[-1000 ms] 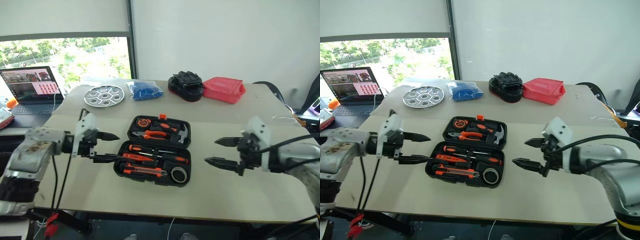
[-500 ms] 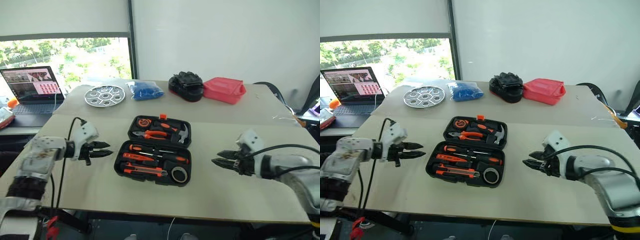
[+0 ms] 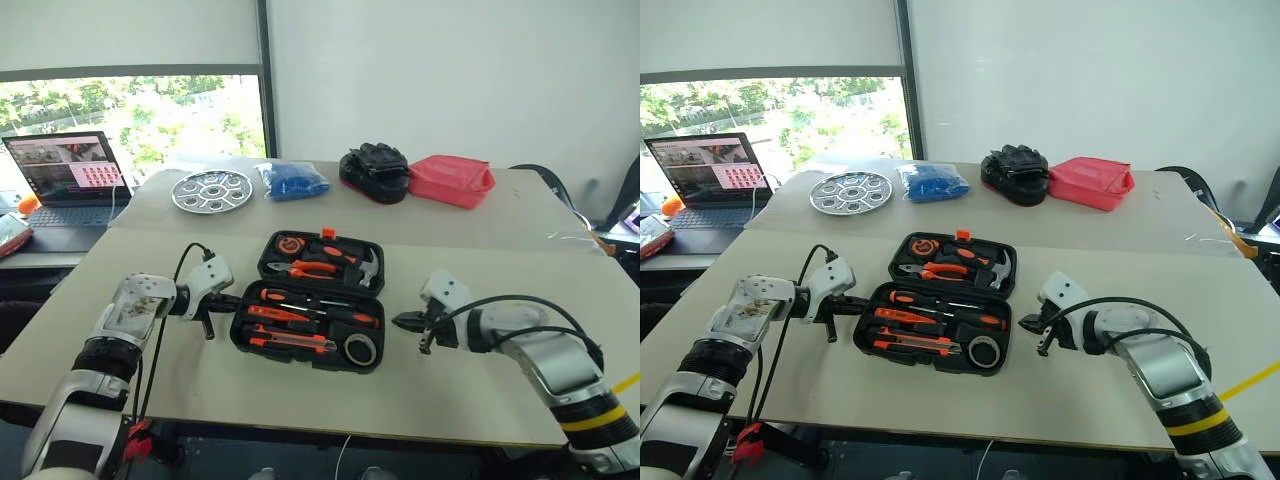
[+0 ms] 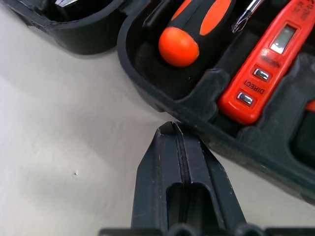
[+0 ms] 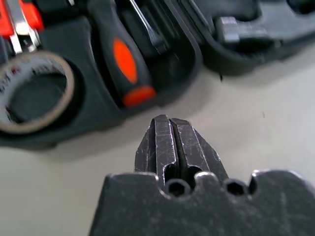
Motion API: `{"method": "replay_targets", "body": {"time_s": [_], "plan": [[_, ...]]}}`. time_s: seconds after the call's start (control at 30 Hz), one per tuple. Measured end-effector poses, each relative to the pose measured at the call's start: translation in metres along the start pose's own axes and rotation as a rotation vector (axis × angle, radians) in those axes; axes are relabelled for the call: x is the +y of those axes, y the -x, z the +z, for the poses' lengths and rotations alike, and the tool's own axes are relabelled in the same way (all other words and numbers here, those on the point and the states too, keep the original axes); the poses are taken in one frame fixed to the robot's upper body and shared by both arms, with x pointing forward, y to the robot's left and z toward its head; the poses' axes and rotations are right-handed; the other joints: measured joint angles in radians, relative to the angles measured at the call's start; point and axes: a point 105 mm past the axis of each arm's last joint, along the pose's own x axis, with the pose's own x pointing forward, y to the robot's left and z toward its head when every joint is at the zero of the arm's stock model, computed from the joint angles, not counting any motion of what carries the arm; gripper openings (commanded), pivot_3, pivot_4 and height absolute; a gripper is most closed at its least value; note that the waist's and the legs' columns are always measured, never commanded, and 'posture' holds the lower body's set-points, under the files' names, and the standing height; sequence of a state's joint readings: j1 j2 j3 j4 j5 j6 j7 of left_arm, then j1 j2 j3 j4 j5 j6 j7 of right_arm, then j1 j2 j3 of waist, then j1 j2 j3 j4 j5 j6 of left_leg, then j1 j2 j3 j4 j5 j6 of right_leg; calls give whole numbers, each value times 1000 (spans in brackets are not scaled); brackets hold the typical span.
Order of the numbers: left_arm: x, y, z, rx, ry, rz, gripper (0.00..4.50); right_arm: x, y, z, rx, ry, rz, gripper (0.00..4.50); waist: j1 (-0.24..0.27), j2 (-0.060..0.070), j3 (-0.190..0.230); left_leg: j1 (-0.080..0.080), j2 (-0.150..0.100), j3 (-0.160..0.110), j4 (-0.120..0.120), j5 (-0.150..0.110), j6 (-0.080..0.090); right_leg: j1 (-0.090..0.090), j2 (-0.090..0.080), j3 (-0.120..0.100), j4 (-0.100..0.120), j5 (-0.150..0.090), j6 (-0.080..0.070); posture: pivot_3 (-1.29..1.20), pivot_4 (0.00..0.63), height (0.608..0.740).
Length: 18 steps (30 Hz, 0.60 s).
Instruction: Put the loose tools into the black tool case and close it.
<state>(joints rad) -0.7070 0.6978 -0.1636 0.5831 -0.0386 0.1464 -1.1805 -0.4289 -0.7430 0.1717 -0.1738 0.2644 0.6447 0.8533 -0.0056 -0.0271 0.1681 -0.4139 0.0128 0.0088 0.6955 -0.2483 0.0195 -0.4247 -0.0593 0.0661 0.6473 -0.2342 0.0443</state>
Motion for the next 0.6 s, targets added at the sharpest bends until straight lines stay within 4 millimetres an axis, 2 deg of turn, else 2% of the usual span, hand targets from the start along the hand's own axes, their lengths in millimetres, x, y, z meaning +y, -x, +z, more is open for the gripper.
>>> {"method": "replay_targets", "body": {"time_s": [0.13, 0.4, 0.6], "plan": [[-8, 5, -1, -2, 20, -37, 0, 5, -3, -5, 22, 0, 25, 12, -3, 0, 0, -1, 0, 0, -1, 0, 0, -1, 0, 0, 0, 0, 0, 0, 150, 740], [-54, 18, -6, -1, 29, -227, 0, 10, 7, -17, 77, -1, 35, 12, -9, 0, 0, -1, 1, -5, -2, -1, 1, -1, 0, 0, -1, 0, 0, 0, 150, 740], [-66, 29, -14, 37, -13, -251, 0, 35, 15, -21, 88, 16, 121, 12, -11, 0, 0, 2, 2, -5, -2, -1, 1, 0, 1, 0, -1, -1, -1, 0, 150, 740]]}}
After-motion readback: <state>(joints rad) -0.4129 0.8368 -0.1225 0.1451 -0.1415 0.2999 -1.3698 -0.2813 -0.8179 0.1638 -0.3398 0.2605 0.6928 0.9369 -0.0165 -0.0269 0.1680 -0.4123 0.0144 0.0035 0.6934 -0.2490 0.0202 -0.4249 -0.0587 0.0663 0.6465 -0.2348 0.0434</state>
